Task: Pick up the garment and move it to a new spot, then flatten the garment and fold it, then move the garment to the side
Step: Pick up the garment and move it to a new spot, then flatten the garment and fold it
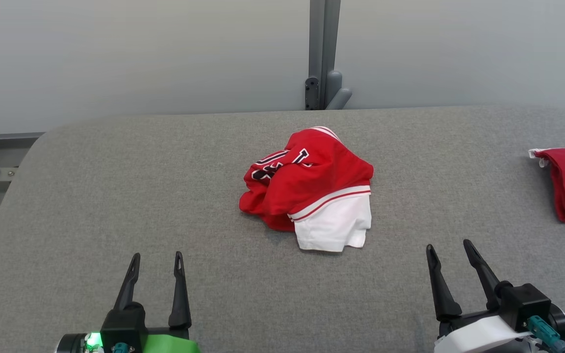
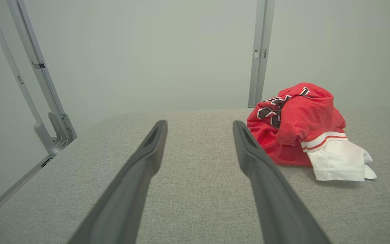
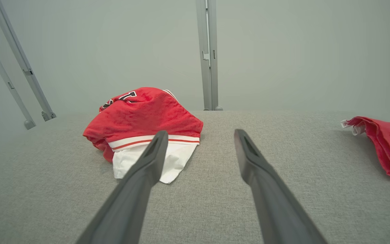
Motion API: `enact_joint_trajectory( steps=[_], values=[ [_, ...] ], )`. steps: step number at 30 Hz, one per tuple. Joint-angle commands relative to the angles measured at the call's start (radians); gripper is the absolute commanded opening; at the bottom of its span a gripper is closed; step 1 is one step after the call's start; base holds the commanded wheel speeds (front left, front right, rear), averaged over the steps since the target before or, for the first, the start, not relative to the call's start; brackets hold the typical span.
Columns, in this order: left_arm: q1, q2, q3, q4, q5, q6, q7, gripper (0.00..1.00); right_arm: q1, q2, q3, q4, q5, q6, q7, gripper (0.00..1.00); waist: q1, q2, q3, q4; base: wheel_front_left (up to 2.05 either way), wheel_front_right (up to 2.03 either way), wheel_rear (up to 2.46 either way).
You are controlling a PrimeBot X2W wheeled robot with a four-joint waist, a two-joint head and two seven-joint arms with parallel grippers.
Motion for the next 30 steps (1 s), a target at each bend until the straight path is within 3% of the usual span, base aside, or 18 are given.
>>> enact_joint_trajectory(
  steps=[1, 30],
  values=[
    [0.016, -0.007, 0.015, -0.005, 0.010, -0.010, 0.000, 1.00, 0.012, -0.001, 0.001, -0.006, -0.007, -0.001, 0.000, 1.00, 0.0000, 0.0000, -0.002, -0.002, 0.00, 0.00, 0.00],
    [0.031, -0.033, 0.049, -0.005, 0.046, -0.074, 0.000, 1.00, 0.027, 0.001, -0.004, -0.023, -0.001, -0.001, 0.000, 1.00, 0.0000, 0.0000, -0.015, -0.017, 0.00, 0.00, 0.00]
  ],
)
